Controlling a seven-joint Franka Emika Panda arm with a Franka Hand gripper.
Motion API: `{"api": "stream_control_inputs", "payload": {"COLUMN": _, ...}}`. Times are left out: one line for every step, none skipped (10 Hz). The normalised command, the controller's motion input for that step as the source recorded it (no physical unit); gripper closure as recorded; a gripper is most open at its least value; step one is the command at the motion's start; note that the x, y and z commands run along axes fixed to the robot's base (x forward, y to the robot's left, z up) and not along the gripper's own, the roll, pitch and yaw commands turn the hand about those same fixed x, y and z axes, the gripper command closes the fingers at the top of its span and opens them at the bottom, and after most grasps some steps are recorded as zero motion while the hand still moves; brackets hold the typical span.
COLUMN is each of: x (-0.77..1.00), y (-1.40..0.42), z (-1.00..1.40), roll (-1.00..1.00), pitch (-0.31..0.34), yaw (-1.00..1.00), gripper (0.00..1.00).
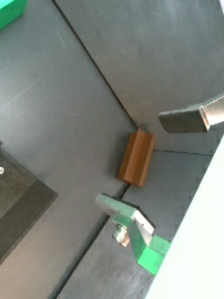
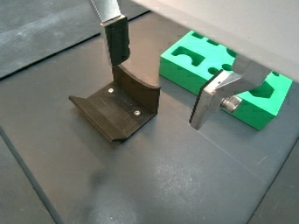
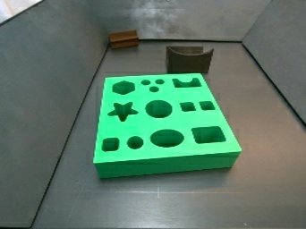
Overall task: Pick up the star object. Move up. Place the star object on the fixture. Regrasp the star object. Move to above the board. Insert the star object.
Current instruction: Pick up the star object.
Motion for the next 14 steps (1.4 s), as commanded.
{"api": "stream_control_inputs", "payload": {"x": -0.12, "y": 0.41, "z": 0.00, "roll": 0.00, "pitch": -0.016, "yaw": -0.04, "gripper": 0.00}}
{"api": "stream_control_inputs", "payload": {"x": -0.35, "y": 0.67, "z": -0.08, "roll": 0.00, "pitch": -0.037, "yaw": -0.12, "gripper": 0.00}}
{"api": "stream_control_inputs", "payload": {"x": -0.34, "y": 0.48, "z": -0.10, "roll": 0.03, "pitch": -0.027, "yaw": -0.42, "gripper": 0.00}}
{"api": "stream_control_inputs", "payload": {"x": -0.34, "y": 0.49, "z": -0.16, "roll": 0.02, "pitch": 0.000, "yaw": -0.42, "gripper": 0.00}}
{"api": "stream_control_inputs", "payload": {"x": -0.32, "y": 0.45, "z": -0.19, "roll": 0.04, "pitch": 0.000, "yaw": -0.46, "gripper": 0.00}}
{"api": "stream_control_inputs", "payload": {"x": -0.34, "y": 0.36, "z": -0.30, "roll": 0.05, "pitch": -0.019, "yaw": -0.55, "gripper": 0.00}}
{"api": "stream_control_inputs", "payload": {"x": -0.31, "y": 0.29, "z": -0.35, "roll": 0.05, "pitch": -0.026, "yaw": -0.64, "gripper": 0.00}}
{"api": "stream_control_inputs", "payload": {"x": -0.23, "y": 0.26, "z": -0.45, "roll": 0.05, "pitch": -0.036, "yaw": -0.69, "gripper": 0.00}}
{"api": "stream_control_inputs", "payload": {"x": -0.17, "y": 0.26, "z": -0.51, "roll": 0.04, "pitch": -0.044, "yaw": -0.71, "gripper": 0.00}}
{"api": "stream_control_inputs", "payload": {"x": -0.17, "y": 0.26, "z": -0.50, "roll": 0.05, "pitch": -0.053, "yaw": -0.71, "gripper": 0.00}}
{"api": "stream_control_inputs", "payload": {"x": -0.17, "y": 0.24, "z": -0.49, "roll": 0.05, "pitch": -0.059, "yaw": -0.72, "gripper": 0.00}}
{"api": "stream_control_inputs", "payload": {"x": -0.23, "y": 0.24, "z": -0.57, "roll": 0.05, "pitch": -0.071, "yaw": -0.72, "gripper": 0.00}}
{"api": "stream_control_inputs", "payload": {"x": -0.27, "y": 0.25, "z": -0.62, "roll": 0.06, "pitch": -0.077, "yaw": -0.70, "gripper": 0.00}}
{"api": "stream_control_inputs", "payload": {"x": -0.32, "y": 0.21, "z": -0.66, "roll": 0.09, "pitch": -0.084, "yaw": -0.71, "gripper": 0.00}}
